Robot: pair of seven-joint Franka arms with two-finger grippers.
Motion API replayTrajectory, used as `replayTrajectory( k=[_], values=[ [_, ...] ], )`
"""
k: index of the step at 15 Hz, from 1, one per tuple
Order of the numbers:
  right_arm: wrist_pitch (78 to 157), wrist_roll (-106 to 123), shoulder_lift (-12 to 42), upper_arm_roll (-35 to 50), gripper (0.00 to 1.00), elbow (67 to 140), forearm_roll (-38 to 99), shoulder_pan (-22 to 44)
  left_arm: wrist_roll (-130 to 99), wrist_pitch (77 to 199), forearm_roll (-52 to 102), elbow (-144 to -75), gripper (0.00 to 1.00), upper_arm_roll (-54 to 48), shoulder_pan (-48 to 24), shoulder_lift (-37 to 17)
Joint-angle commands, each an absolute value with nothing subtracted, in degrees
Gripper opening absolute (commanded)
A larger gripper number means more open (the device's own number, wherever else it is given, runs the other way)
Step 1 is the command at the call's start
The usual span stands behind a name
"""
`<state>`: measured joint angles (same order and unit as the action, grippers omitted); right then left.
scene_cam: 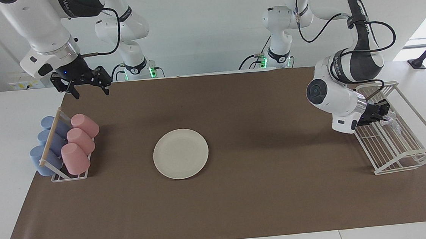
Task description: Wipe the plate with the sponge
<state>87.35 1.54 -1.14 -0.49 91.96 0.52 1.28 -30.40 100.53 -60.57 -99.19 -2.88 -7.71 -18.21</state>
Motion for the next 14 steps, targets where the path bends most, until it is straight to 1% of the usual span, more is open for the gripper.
replayTrajectory(
  k=[1,6,7,8,9,10,13,14],
  values=[
    [86.13,2.55,-1.23,-0.35,1.0,91.41,-0.26,1.32,-34.79,102.65,-61.35,-99.14,0.0,-3.16,-6.24,-18.55],
    [86.31,2.2,-1.41,-0.35,1.0,91.32,-0.26,1.49,-36.04,103.71,-60.56,-99.76,0.0,-3.25,-5.8,-18.46],
    [86.31,2.11,-1.41,-0.35,1.0,91.32,-0.26,1.49,-36.04,103.71,-60.47,-99.76,0.06,-3.25,-5.8,-18.37],
    [86.4,2.02,-1.32,-0.35,1.0,91.23,-0.26,1.67,-36.04,103.62,-60.38,-99.76,0.23,-3.25,-5.8,-18.37],
    [86.4,1.93,-1.32,-0.35,1.0,91.23,-0.26,1.76,-36.04,103.71,-59.86,-99.76,0.43,-3.25,-5.8,-18.46],
    [86.4,1.67,-1.32,-0.26,1.0,91.23,-0.26,1.93,-36.04,103.71,-59.68,-99.76,0.76,-3.25,-5.8,-18.46],
    [86.31,0.18,-1.58,0.0,1.0,91.23,0.08,2.02,-36.04,103.89,-59.42,-99.76,0.92,-3.34,-5.8,-18.46],
    [86.31,-0.09,-1.58,0.0,1.0,91.23,0.35,2.02,-36.04,104.15,-58.98,-99.76,0.95,-3.25,-5.8,-18.46]
  ],
)
